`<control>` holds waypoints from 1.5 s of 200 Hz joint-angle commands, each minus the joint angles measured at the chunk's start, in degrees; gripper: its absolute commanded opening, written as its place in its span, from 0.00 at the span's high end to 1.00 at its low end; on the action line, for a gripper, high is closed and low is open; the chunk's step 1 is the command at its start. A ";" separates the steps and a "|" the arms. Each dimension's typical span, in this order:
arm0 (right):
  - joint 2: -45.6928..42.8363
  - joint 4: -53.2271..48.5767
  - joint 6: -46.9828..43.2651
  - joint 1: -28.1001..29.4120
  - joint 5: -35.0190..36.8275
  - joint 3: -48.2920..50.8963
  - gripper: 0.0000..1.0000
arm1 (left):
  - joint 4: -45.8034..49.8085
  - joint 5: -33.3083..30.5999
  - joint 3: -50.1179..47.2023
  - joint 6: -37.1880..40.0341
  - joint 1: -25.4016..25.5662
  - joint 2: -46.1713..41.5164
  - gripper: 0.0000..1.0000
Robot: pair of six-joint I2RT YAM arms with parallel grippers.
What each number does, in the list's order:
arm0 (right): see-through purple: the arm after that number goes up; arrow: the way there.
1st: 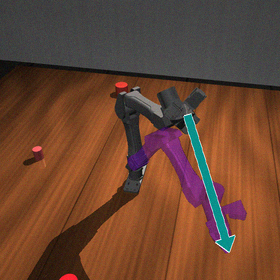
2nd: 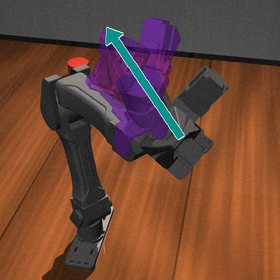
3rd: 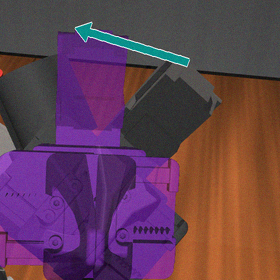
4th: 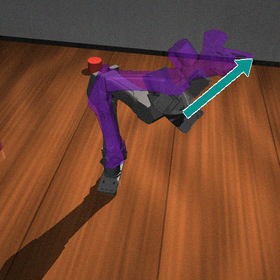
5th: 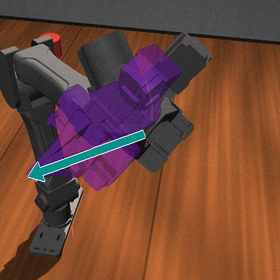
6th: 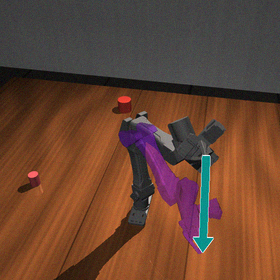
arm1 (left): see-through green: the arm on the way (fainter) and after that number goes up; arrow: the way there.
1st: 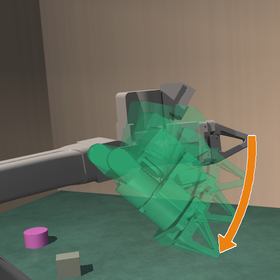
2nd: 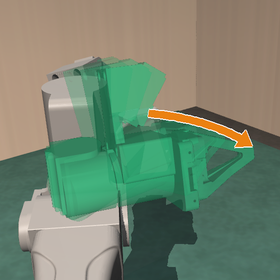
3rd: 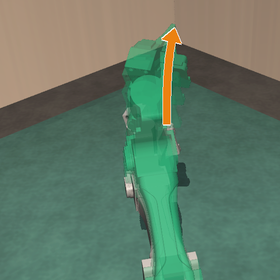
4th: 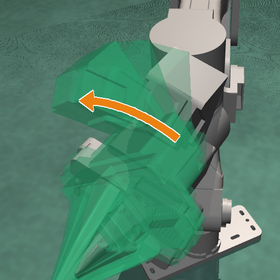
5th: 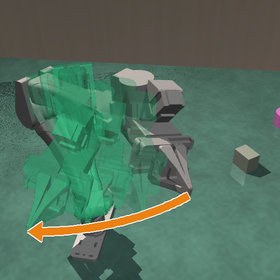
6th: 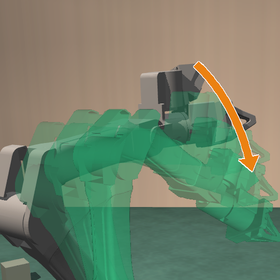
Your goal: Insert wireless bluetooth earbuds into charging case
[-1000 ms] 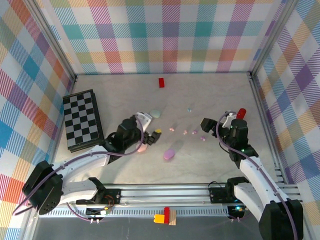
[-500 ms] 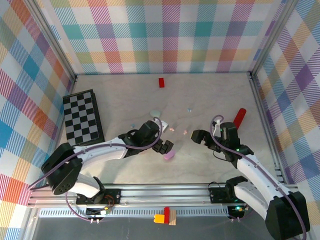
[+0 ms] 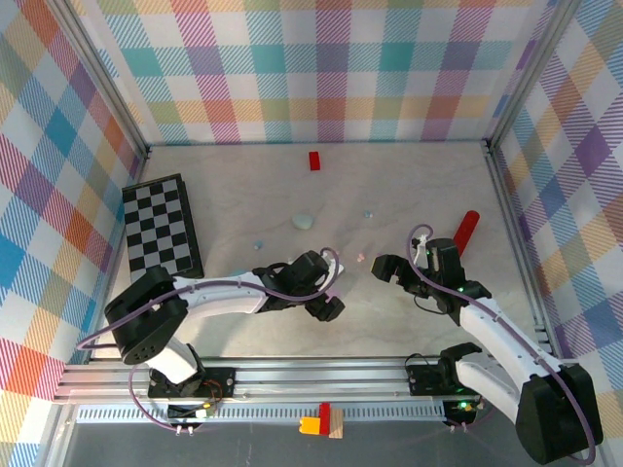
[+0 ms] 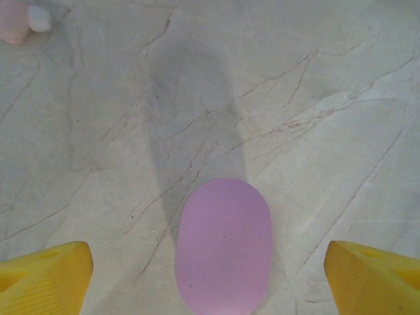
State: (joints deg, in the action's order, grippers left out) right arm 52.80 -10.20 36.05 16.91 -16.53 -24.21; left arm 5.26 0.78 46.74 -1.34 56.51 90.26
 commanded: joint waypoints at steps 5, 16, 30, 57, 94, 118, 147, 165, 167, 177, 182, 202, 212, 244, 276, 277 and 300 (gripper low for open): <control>-0.01 -0.65 0.69 0.25 0.45 -1.19 0.01 | -1.45 2.12 -0.78 3.01 0.62 2.21 0.15; -0.14 -0.69 0.81 0.27 0.53 -1.02 0.01 | -1.78 2.04 -0.82 3.18 0.70 3.17 0.18; -0.24 -0.65 0.90 0.29 0.71 -0.84 0.01 | -1.99 1.63 -0.77 3.75 0.79 4.39 0.18; -0.36 -0.69 1.25 0.27 0.58 -0.52 0.01 | -1.48 1.07 0.00 5.03 0.79 6.58 0.24; -0.50 -1.03 1.25 0.28 1.06 -0.75 0.01 | -2.83 1.77 -0.31 4.64 0.84 8.04 0.39; -0.35 -1.90 1.50 0.31 1.49 -1.40 0.01 | -3.11 2.19 -0.66 4.60 0.87 7.75 0.55; 0.80 -5.43 1.79 0.32 2.83 -4.00 0.01 | -4.17 3.56 -1.84 4.86 0.88 5.47 0.59; 2.71 -7.88 2.30 0.20 2.06 -6.00 0.01 | -6.75 4.22 -3.41 4.86 0.88 3.39 0.63; 2.96 -8.19 2.23 0.20 1.86 -6.26 0.01 | -7.10 4.23 -3.63 4.86 0.88 3.14 0.63; 4.31 -9.61 1.79 0.19 0.12 -7.46 0.01 | -8.71 4.32 -4.60 4.99 0.88 1.90 0.63; 4.90 -10.22 1.38 0.12 -1.02 -8.07 0.01 | -9.64 4.31 -5.07 5.20 0.82 1.19 0.63; 7.04 -10.15 -1.65 -0.18 -10.34 -9.27 0.01 | -14.69 4.32 -7.81 6.28 0.73 -2.30 0.63; 7.99 -8.62 -2.42 -0.34 -17.09 -9.10 0.01 | -17.96 4.78 -9.40 7.17 0.48 -3.89 0.63; 11.11 -2.67 -1.09 -0.21 -34.19 -8.02 0.02 | -27.11 7.54 -13.05 10.83 -0.56 -7.31 0.64; 13.13 1.34 0.30 0.89 -39.87 -8.06 0.13 | -29.86 9.82 -12.34 13.39 -0.88 -7.99 0.63; 13.13 1.34 0.30 0.89 -39.87 -8.06 0.13 | -29.95 9.89 -12.27 13.43 -0.88 -7.99 0.63; 15.16 1.64 0.27 2.00 -41.39 -8.45 0.22 | -31.62 10.99 -11.37 13.93 -1.02 -8.23 0.63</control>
State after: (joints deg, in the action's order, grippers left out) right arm 66.19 -11.29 36.14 17.80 -51.09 -32.05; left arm -21.39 8.86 34.17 10.26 56.10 83.70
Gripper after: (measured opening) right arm 0.810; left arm 0.394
